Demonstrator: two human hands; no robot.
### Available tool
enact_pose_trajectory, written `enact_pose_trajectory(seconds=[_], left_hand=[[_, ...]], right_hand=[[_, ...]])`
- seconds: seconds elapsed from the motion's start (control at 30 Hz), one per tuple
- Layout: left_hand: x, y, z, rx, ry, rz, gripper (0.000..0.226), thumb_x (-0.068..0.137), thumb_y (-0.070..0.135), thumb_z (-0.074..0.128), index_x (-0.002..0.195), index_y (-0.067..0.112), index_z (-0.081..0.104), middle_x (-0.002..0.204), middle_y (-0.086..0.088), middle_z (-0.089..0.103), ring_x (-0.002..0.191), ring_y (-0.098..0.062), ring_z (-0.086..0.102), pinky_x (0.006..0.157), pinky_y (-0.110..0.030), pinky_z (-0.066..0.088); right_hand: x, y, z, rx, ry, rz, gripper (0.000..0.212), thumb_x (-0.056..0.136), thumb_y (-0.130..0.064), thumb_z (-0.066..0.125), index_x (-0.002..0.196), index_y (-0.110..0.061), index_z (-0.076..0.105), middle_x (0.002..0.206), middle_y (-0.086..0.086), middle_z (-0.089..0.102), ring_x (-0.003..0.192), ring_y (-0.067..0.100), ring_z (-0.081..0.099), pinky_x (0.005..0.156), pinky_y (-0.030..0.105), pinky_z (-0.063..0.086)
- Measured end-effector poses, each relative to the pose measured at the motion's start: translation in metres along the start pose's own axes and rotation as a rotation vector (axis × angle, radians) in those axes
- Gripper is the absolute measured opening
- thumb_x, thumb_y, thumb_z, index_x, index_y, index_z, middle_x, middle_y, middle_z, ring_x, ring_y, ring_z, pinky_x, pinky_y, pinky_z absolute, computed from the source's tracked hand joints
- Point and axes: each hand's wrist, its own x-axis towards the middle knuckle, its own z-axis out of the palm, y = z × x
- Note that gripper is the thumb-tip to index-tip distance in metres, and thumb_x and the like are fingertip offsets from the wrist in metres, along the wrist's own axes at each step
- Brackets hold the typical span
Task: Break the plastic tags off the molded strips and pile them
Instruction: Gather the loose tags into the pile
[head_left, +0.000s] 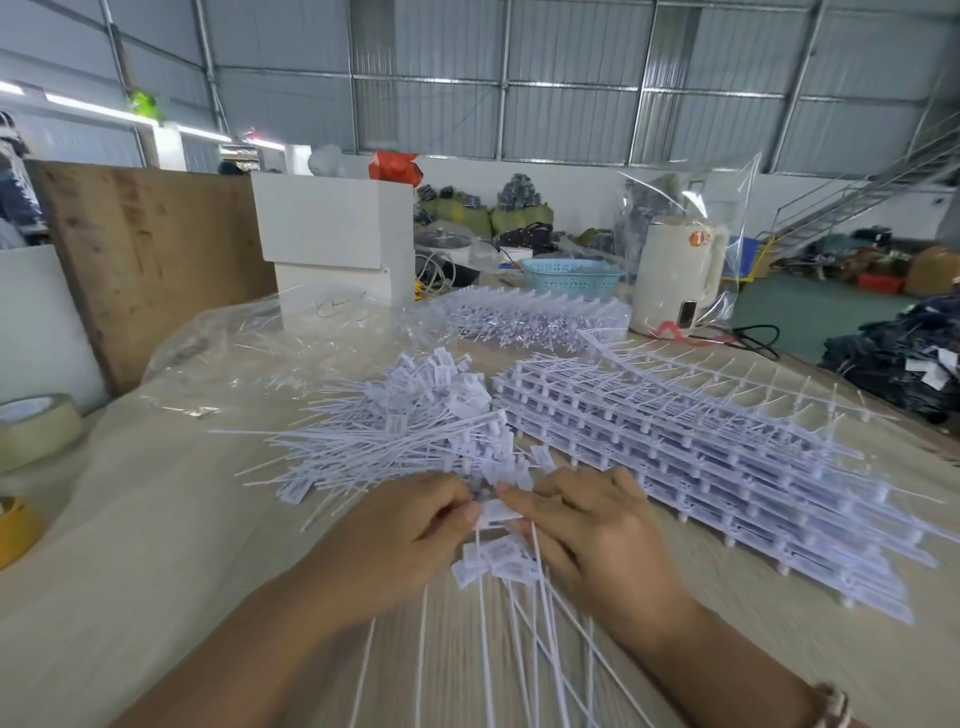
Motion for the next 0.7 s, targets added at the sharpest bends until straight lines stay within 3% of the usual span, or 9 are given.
enact_pose_trajectory(seconds=[0.13, 0.3, 0.37, 0.47, 0.6, 0.7], left_hand=[[0.0016, -0.0019, 0.0033, -0.001, -0.008, 0.074, 0.024, 0.096, 0.034, 0.045, 0.072, 0.03, 0.045, 0.054, 0.013, 0.047, 0.048, -0.006, 0.041, 0.05, -0.02, 0.026], [0.0026, -0.0053, 0.0, -0.028, -0.057, 0.156, 0.024, 0.091, 0.048, 0.038, 0.07, 0.035, 0.038, 0.058, 0.011, 0.042, 0.056, -0.006, 0.039, 0.055, -0.017, 0.024], [0.0028, -0.0069, 0.0006, -0.023, -0.061, 0.174, 0.025, 0.089, 0.052, 0.035, 0.071, 0.035, 0.038, 0.06, 0.011, 0.042, 0.057, -0.006, 0.039, 0.058, -0.017, 0.024], [0.003, -0.009, 0.0013, -0.004, -0.06, 0.193, 0.025, 0.089, 0.053, 0.036, 0.071, 0.036, 0.039, 0.061, 0.009, 0.043, 0.058, -0.007, 0.039, 0.058, -0.017, 0.024], [0.0024, -0.0096, -0.0003, -0.127, -0.097, 0.175, 0.024, 0.088, 0.049, 0.042, 0.072, 0.031, 0.044, 0.056, 0.008, 0.038, 0.052, -0.006, 0.033, 0.052, -0.022, 0.023], [0.0015, -0.0093, -0.0029, -0.22, -0.136, 0.15, 0.024, 0.085, 0.05, 0.045, 0.072, 0.03, 0.047, 0.055, 0.011, 0.036, 0.052, -0.005, 0.03, 0.052, -0.02, 0.022]], right_hand=[[0.0022, -0.0042, 0.0001, -0.01, -0.066, -0.018, 0.029, 0.086, -0.039, 0.05, 0.099, -0.029, 0.074, 0.081, -0.01, 0.066, 0.069, 0.01, 0.063, 0.063, 0.032, 0.033], [0.001, -0.0037, -0.0012, 0.206, -0.129, 0.058, 0.029, 0.088, -0.044, 0.049, 0.097, -0.03, 0.074, 0.076, -0.018, 0.067, 0.065, 0.0, 0.058, 0.067, 0.03, 0.03], [0.0006, -0.0031, 0.0014, 0.329, -0.164, 0.119, 0.028, 0.09, -0.043, 0.049, 0.088, -0.029, 0.073, 0.077, -0.017, 0.066, 0.065, -0.007, 0.052, 0.07, 0.028, 0.029], [-0.0011, -0.0015, 0.0056, 0.474, -0.164, 0.184, 0.036, 0.092, -0.048, 0.046, 0.075, -0.025, 0.067, 0.074, -0.013, 0.064, 0.062, -0.004, 0.053, 0.073, 0.022, 0.029], [-0.0027, -0.0007, 0.0065, 0.551, -0.218, 0.195, 0.039, 0.092, -0.049, 0.044, 0.083, -0.022, 0.07, 0.078, -0.013, 0.068, 0.073, 0.004, 0.061, 0.073, 0.042, 0.043], [-0.0014, 0.0015, 0.0044, 0.592, -0.231, 0.2, 0.028, 0.092, -0.04, 0.051, 0.084, -0.022, 0.071, 0.074, -0.021, 0.062, 0.073, -0.004, 0.056, 0.075, 0.036, 0.038]])
